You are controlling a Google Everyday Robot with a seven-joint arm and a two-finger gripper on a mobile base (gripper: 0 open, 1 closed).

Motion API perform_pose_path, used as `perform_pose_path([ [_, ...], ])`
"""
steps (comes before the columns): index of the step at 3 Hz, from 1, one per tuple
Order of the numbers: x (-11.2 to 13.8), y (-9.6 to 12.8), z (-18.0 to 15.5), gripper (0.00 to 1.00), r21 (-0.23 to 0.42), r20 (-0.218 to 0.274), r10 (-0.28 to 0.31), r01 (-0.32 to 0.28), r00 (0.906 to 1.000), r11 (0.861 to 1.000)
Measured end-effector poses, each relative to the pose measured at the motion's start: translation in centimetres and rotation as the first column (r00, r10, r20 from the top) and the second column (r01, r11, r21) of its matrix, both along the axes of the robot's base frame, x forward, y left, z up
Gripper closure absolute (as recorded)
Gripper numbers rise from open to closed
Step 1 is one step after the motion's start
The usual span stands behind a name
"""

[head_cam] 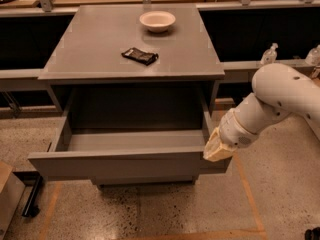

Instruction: Close top drawer

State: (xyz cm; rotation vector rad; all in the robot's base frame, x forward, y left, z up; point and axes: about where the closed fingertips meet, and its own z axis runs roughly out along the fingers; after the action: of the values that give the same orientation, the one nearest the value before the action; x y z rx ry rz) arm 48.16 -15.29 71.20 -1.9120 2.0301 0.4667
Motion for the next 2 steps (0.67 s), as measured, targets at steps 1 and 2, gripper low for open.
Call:
perform_pose_path([
  [1, 0.6, 0.0, -0.2, 1.00, 0.012, 0.032, -0.009, 0.008, 0.9995, 1.000],
  [2, 2.0, 0.4, -0.5, 1.00, 0.030, 0.059, 0.013, -0.015, 0.9982, 0.999],
])
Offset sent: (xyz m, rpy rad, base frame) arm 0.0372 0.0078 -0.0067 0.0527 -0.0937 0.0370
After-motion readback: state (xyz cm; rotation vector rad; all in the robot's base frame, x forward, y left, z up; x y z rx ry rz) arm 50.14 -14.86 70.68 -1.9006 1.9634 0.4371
